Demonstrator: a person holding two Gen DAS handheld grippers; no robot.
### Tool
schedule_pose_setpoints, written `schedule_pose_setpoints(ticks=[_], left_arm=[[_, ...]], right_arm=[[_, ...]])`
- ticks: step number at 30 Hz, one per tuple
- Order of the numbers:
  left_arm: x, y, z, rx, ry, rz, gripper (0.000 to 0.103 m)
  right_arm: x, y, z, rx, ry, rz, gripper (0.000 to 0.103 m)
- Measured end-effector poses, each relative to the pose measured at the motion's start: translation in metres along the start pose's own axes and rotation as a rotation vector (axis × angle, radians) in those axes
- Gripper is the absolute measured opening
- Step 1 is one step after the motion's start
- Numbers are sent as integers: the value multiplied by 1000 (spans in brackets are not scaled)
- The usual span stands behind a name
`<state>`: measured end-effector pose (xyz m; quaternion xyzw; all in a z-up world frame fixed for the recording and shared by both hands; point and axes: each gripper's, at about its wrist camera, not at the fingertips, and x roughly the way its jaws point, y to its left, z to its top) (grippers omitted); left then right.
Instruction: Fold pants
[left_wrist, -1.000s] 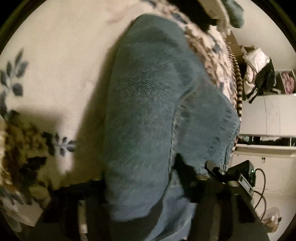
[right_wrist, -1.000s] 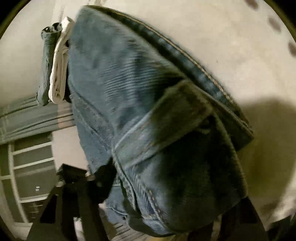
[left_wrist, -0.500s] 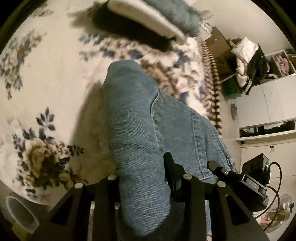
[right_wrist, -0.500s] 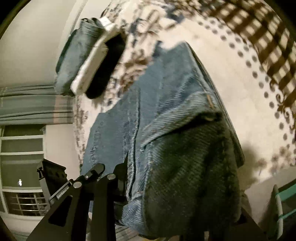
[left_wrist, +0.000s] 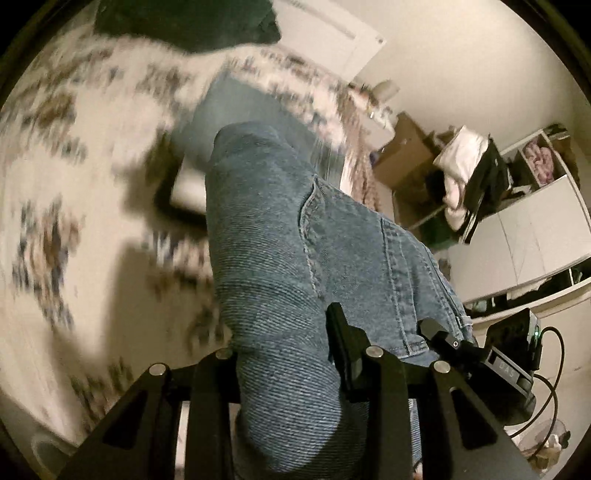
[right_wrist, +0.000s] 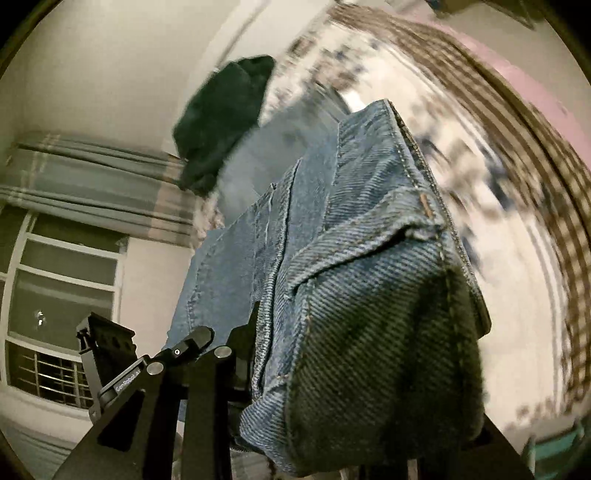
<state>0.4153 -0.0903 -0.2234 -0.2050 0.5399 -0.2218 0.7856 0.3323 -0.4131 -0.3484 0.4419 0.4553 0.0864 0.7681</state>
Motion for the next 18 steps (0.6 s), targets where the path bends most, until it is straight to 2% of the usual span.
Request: schedule_pose_setpoints(ticks=[3, 5, 6, 9, 11, 13, 16, 18], left_arm=[[7, -9, 76, 22, -36, -9, 29], [16, -13, 114, 40, -51, -12, 29], [25, -12, 142, 50, -61, -15, 29], [52, 4, 196, 61, -67, -22, 29], [76, 19, 218, 77, -66, -17, 29], [103, 34, 226, 90, -39, 1, 30], [151, 72, 228, 68, 48, 21, 33], [165, 89, 224, 77, 65, 26, 36]], right_arm=[[26, 39, 55, -22, -45, 25, 31], [48, 59, 91, -23, -70, 41, 31], [60, 68, 109, -33, -83, 45, 31], [102, 87, 162, -49, -112, 60, 31], [136, 92, 193, -55, -126, 66, 31], [172, 87, 212, -57, -135, 50, 31], [214, 63, 222, -34, -107, 7, 32], [242, 41, 223, -8, -62, -27, 34]])
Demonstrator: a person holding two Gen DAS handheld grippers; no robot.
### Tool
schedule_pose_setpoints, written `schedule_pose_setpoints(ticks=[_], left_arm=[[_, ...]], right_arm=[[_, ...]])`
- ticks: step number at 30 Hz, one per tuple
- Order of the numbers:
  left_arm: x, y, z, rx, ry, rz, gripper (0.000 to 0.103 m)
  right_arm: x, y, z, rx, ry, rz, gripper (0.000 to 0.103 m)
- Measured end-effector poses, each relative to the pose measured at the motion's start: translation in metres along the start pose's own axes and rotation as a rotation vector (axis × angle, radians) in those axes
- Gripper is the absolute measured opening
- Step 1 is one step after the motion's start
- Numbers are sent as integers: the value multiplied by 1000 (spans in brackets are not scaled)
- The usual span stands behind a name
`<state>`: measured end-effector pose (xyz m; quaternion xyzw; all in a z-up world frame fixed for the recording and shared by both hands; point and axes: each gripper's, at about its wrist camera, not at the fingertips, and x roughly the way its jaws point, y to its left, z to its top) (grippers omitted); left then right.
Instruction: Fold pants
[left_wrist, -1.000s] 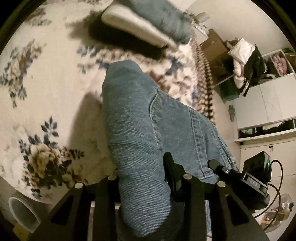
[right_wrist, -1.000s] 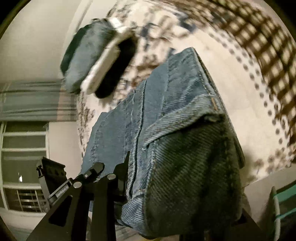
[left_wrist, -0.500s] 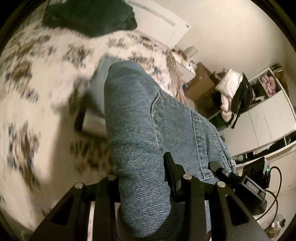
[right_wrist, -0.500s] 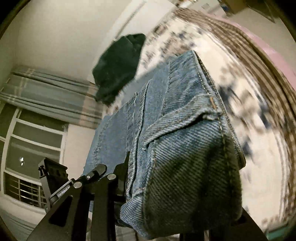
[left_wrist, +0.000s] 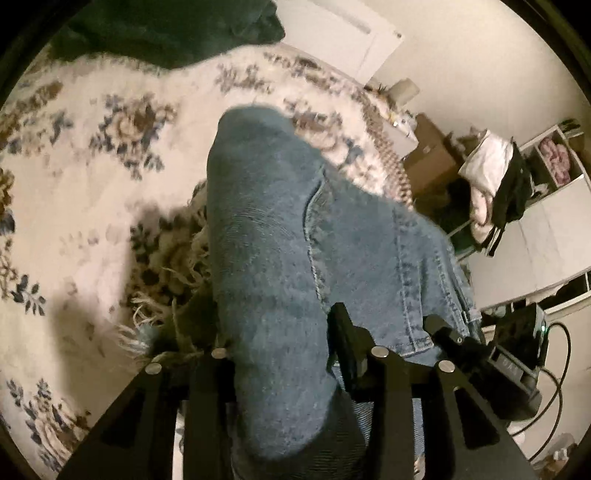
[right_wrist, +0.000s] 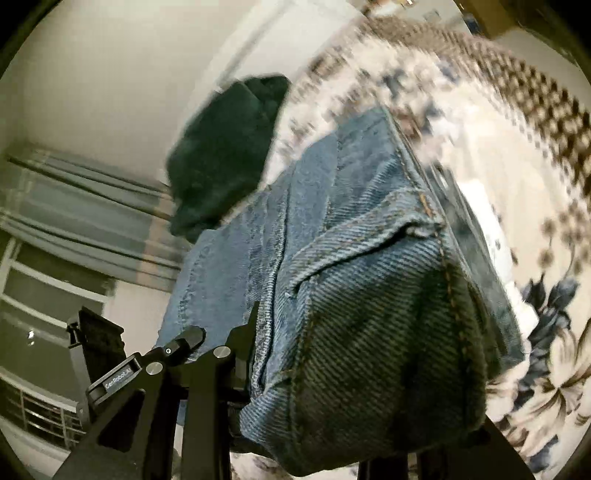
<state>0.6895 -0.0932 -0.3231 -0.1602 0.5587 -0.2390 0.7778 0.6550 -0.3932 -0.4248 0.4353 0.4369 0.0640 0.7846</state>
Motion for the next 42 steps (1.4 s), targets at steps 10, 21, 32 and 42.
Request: schedule_pose_setpoints(ticks=[10, 21, 32, 42], left_arm=[[-30, 3, -13, 6, -34, 199, 61], [-77, -45, -33, 138, -104, 394, 94], [-188, -132, -82, 180, -226, 412, 94], [-308, -222, -171, 194, -352, 430, 94]], right_arm=[[16, -15, -3, 15, 57, -160, 88], [-48, 62, -28, -322, -116, -624, 101], [-189, 170, -90, -443, -311, -679, 102], [-355, 255, -177, -554, -414, -617, 102]])
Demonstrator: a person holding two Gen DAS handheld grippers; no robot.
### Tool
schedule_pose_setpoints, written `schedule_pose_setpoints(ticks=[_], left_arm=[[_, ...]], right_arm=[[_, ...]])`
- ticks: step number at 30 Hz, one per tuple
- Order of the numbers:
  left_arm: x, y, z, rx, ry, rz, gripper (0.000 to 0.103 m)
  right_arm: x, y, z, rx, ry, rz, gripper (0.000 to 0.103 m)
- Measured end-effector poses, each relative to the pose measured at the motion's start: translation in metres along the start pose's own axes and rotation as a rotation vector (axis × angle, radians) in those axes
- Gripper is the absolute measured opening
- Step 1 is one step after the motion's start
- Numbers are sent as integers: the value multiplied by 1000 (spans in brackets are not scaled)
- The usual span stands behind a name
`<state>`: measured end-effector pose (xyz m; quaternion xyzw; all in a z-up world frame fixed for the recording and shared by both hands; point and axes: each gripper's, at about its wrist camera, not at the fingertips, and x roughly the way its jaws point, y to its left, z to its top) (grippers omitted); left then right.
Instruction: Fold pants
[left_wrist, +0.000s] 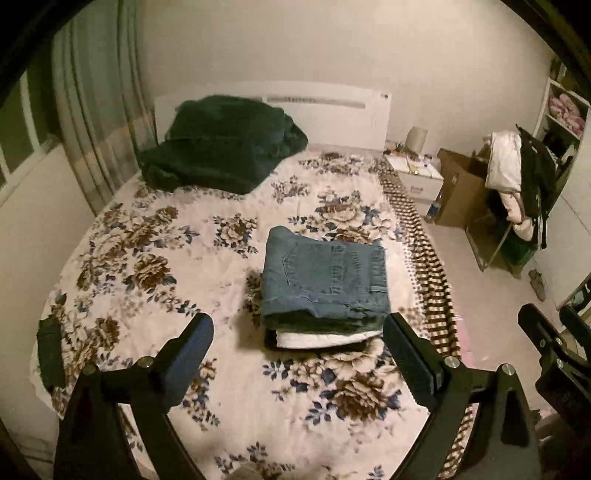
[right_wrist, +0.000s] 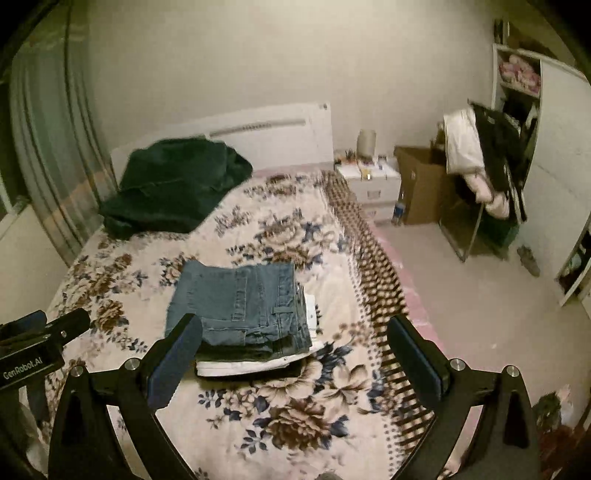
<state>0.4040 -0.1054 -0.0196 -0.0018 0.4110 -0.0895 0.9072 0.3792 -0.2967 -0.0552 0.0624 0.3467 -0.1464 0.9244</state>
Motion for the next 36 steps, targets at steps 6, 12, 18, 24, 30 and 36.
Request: schedule_pose_setpoints(ticks=[6, 12, 18, 24, 30, 36], left_arm=[[-72, -12, -24, -14, -52, 32, 94], [-125, -20, -46, -27, -93, 73, 94], [-154, -23, -57, -34, -115, 87, 103], [-159, -21, -62, -33, -94, 94, 103], [-153, -15, -65, -23, -38, 99, 103], [-148, -13, -70, -12, -11, 99, 103]], right_arm=[[-102, -9, -9, -37, -57, 34, 102], [-182, -22, -24, -47, -98, 90, 103], [-229, -29, -27, -61, -130, 105, 103], [-249, -28, -24, -74, -122, 115, 103], [-249, -18, -17, -89, -88, 110, 103], [-236, -8, -20, -92, -38, 111, 103]])
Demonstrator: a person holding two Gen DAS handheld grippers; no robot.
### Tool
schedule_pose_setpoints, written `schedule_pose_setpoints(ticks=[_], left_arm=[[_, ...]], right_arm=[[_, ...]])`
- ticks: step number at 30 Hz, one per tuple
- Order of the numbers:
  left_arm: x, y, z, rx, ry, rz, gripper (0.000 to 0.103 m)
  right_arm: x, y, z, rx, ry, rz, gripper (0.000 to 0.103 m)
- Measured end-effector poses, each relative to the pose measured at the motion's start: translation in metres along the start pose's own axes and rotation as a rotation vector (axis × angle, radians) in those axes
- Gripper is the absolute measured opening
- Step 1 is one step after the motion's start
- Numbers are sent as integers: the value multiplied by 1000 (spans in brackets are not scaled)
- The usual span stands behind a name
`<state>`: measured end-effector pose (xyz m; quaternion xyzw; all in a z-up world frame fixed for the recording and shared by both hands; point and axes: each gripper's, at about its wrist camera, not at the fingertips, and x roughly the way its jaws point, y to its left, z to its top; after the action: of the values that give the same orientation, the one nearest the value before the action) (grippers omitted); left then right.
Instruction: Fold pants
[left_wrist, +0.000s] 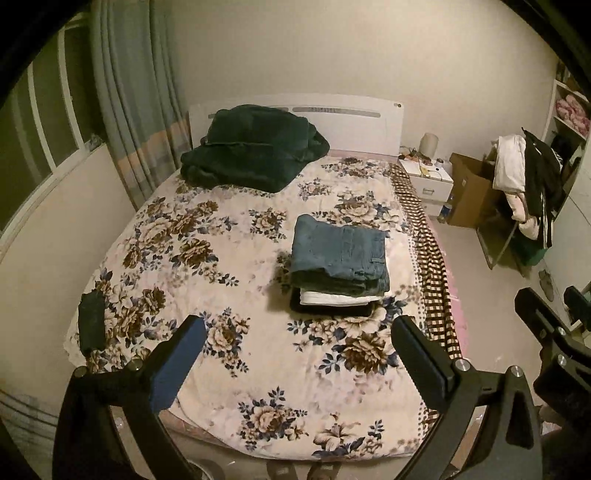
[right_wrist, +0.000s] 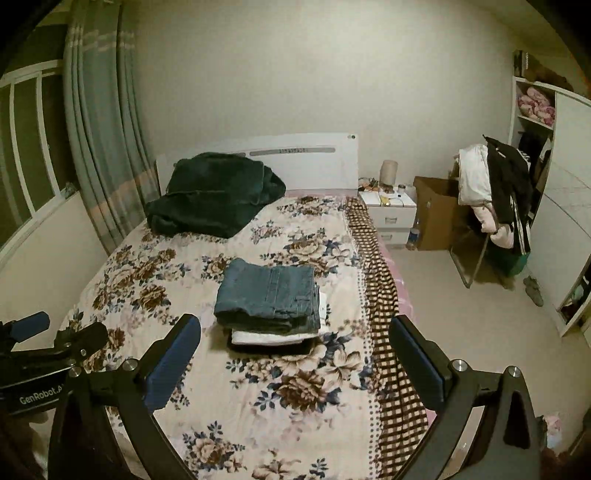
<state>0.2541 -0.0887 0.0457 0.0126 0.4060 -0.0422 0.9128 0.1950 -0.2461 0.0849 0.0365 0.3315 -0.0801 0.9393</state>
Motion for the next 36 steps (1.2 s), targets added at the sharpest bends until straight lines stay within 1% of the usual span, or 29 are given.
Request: schedule_pose_setpoints(ticks=[20, 36], left_arm=[[2, 0, -1, 8, 0, -5, 103], [3, 3, -2, 7, 3, -11, 103]], right_arm=[[8, 5, -6, 18, 28, -12, 103], [13, 8, -16, 9, 45, -17, 103]])
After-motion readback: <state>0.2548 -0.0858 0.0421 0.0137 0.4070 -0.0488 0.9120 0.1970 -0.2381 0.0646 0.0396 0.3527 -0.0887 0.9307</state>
